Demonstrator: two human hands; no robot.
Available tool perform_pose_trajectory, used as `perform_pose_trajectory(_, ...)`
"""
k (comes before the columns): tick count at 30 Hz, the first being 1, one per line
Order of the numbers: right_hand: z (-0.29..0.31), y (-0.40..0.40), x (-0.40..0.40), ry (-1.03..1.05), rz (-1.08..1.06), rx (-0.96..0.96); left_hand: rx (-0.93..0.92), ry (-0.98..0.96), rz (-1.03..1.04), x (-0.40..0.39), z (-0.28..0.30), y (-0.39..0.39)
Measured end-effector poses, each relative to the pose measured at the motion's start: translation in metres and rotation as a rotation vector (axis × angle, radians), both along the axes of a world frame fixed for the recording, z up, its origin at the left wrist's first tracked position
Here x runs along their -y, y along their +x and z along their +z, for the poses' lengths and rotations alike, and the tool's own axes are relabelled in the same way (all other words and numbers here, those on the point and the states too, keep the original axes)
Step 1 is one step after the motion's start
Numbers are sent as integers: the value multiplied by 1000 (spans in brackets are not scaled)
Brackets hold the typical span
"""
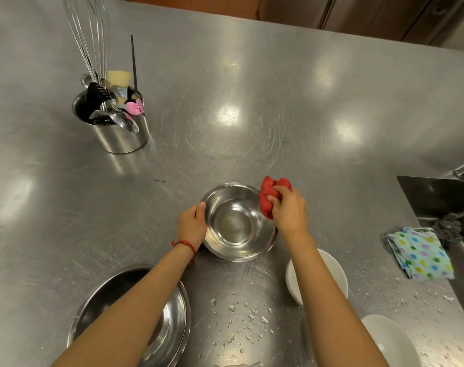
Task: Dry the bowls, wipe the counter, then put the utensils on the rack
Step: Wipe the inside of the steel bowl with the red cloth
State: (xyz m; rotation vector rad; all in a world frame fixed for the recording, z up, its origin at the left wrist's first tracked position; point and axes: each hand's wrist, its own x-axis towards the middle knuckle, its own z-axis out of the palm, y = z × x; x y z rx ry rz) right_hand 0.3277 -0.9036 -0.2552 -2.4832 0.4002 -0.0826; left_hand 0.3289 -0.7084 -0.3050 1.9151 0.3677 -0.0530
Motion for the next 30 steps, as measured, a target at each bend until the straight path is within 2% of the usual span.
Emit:
perform_pose_trajectory(9, -5, 38, -61, -113, 133, -22, -7, -11, 5, 2, -2, -1)
perform_pose_trajectory(17, -13, 20, -94, -9, 403, -67, -53, -104, 21, -3, -11, -4)
perform_pose_trajectory(25, -8, -9, -85, 213, 229, -47, -56, -96, 5, -1, -1, -6)
perform_pose_trajectory(30, -4, -35, -77, 308, 80, 22, -133, 53, -80, -8, 9, -8)
